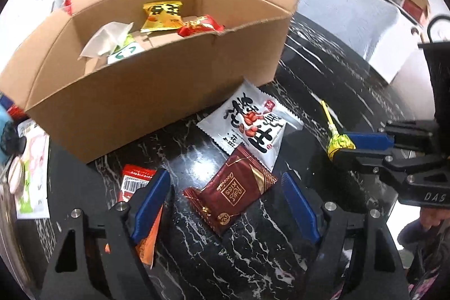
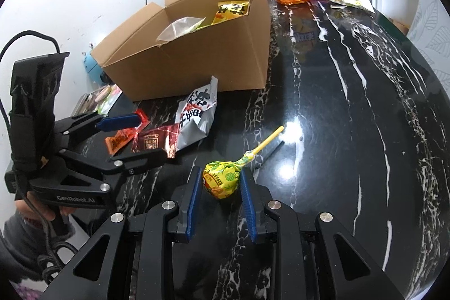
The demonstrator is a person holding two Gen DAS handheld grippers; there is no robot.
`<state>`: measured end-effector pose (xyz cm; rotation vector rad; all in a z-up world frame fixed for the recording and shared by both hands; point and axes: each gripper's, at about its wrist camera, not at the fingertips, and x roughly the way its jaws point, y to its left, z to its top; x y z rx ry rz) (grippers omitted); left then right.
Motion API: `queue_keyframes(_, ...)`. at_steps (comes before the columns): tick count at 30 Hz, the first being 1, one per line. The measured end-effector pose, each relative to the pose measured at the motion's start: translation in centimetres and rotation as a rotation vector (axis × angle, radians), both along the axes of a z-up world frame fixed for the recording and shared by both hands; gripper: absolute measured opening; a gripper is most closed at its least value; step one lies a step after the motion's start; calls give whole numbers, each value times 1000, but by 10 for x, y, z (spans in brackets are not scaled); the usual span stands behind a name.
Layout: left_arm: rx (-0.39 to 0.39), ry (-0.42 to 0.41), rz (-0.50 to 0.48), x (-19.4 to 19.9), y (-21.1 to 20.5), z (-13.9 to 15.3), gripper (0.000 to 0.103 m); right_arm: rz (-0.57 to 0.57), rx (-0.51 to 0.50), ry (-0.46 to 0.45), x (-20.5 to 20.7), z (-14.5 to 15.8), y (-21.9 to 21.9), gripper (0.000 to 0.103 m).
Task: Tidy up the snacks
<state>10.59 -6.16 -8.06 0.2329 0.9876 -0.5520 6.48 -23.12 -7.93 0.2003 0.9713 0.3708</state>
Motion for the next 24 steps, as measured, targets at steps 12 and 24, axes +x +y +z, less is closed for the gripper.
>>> queue_keyframes(12,38,-18,-37,-7,-2,-9,64,1,-2,3,-2,-1,-1,27)
queue_keyframes(24,63,-90,-30,-23,-4,-4,28,6,19,9,-10,-1,-1,27)
